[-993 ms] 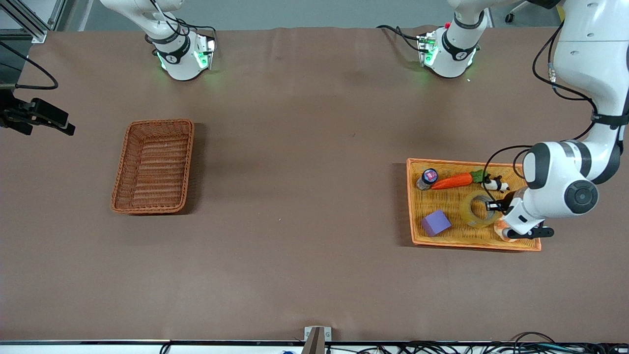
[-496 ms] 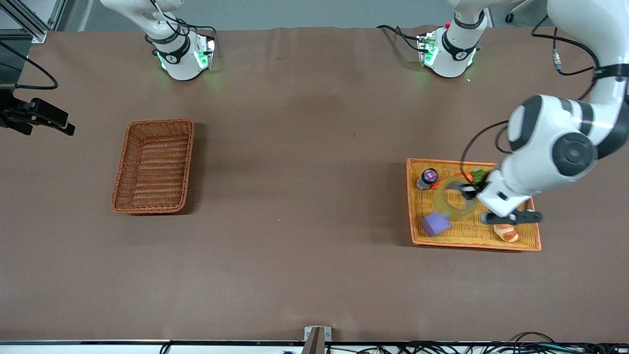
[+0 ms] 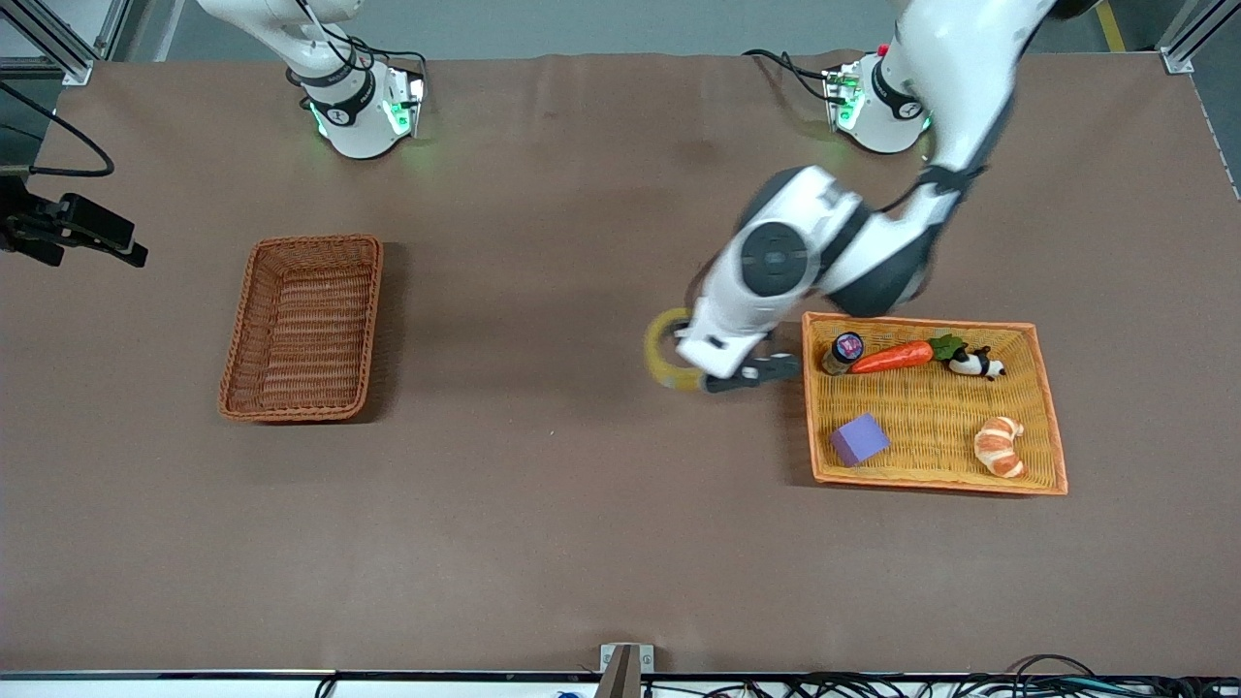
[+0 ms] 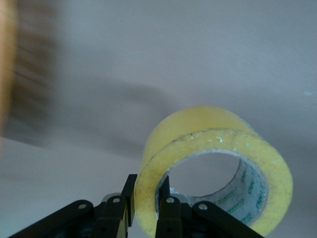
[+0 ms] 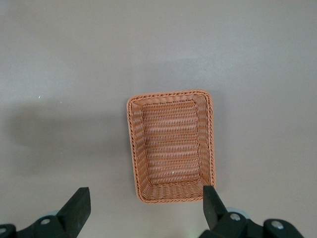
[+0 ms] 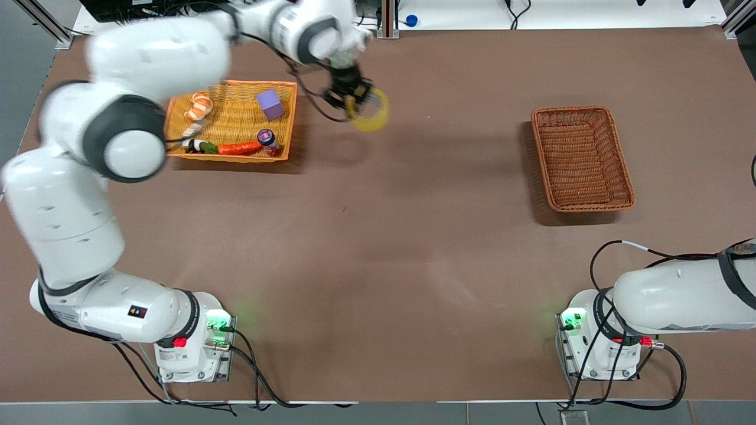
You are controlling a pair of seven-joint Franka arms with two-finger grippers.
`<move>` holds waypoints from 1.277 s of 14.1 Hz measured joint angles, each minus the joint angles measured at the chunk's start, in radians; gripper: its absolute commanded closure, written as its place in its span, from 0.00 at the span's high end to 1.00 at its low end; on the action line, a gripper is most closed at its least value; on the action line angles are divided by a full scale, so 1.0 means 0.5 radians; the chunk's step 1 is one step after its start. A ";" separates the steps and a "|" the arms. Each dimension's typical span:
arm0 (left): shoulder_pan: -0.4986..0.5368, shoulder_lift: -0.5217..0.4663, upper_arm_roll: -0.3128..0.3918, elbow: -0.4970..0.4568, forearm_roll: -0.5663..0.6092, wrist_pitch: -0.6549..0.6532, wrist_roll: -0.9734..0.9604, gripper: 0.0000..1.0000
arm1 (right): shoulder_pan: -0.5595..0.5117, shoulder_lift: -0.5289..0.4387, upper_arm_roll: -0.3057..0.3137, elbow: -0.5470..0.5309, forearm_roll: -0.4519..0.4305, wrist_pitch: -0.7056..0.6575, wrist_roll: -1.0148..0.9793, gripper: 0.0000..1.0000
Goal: Move tape to another basket
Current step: 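Carry the tape toward the table middle and set it down, then reach the right gripper to the tape while the left gripper withdraws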
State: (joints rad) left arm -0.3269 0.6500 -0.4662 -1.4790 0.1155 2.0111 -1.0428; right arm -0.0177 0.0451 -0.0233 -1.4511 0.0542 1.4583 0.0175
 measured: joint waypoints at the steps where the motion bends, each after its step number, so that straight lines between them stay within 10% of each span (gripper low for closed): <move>1: -0.108 0.134 0.023 0.096 0.000 0.070 -0.089 0.00 | 0.000 0.000 0.000 0.000 0.000 0.000 0.000 1.00; 5: -0.433 0.451 0.187 0.285 0.000 0.281 -0.308 0.06 | 0.000 0.000 0.000 0.000 0.000 0.000 0.000 1.00; 6: -0.459 0.481 0.191 0.294 0.000 0.327 -0.336 0.27 | 0.000 0.000 0.000 0.000 0.000 0.000 0.000 1.00; 8: -0.486 0.514 0.191 0.300 0.000 0.382 -0.350 1.00 | 0.000 0.000 0.000 0.000 0.000 -0.002 0.000 1.00; 13: -0.473 0.432 0.271 0.400 0.031 0.285 -0.311 1.00 | 0.009 0.000 0.009 -0.001 0.005 0.004 0.000 1.00; 18: -0.138 -0.238 0.440 0.481 0.105 -0.386 0.129 1.00 | 0.137 0.094 0.341 -0.114 0.010 0.312 0.323 1.00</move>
State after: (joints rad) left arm -0.3957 0.5308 -0.2464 -1.2383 0.1677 1.8178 -0.9781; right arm 0.0507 0.0919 0.1471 -1.5081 0.0591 1.6143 0.1790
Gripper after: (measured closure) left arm 0.000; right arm 0.000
